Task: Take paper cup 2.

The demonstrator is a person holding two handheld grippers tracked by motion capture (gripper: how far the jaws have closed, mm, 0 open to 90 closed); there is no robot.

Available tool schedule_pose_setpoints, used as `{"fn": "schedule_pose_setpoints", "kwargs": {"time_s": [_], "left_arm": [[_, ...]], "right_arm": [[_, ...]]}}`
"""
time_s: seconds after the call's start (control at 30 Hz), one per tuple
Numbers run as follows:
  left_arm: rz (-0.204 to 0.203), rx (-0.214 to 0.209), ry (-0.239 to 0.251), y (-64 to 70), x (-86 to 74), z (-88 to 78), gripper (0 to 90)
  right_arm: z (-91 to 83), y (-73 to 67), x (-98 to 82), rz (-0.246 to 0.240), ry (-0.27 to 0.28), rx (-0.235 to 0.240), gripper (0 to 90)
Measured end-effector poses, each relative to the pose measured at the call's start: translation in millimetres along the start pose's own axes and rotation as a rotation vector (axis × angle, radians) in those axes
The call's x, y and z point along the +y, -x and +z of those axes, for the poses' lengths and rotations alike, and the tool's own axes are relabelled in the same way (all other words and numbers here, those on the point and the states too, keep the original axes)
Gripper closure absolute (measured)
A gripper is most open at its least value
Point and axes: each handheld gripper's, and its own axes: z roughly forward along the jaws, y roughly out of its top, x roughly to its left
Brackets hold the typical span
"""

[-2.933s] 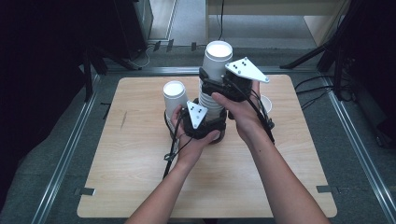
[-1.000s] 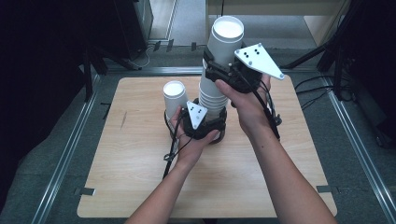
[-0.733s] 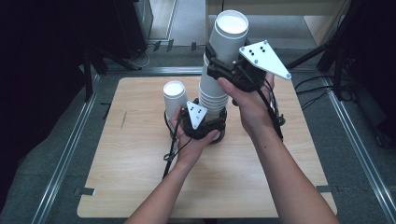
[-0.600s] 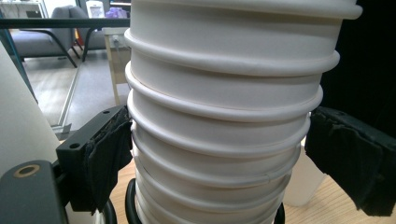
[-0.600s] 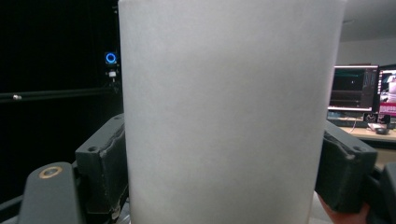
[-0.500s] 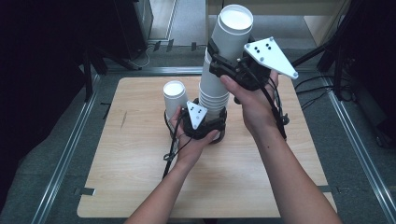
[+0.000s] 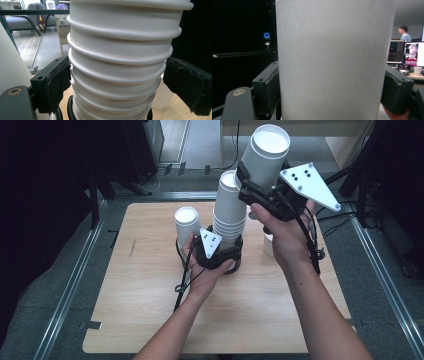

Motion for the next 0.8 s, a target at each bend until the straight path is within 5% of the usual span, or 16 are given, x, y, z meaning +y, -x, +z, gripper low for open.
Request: {"fn": "schedule_pose_setpoints", "kwargs": {"time_s": [0.8], "left_arm": [[0.022, -0.014, -0.017, 1.1, -2.2, -13.3, 11.5]], "right_arm": [[-43.2, 28.7, -24.3, -0.031, -0.014, -0.078, 17.7]]}}
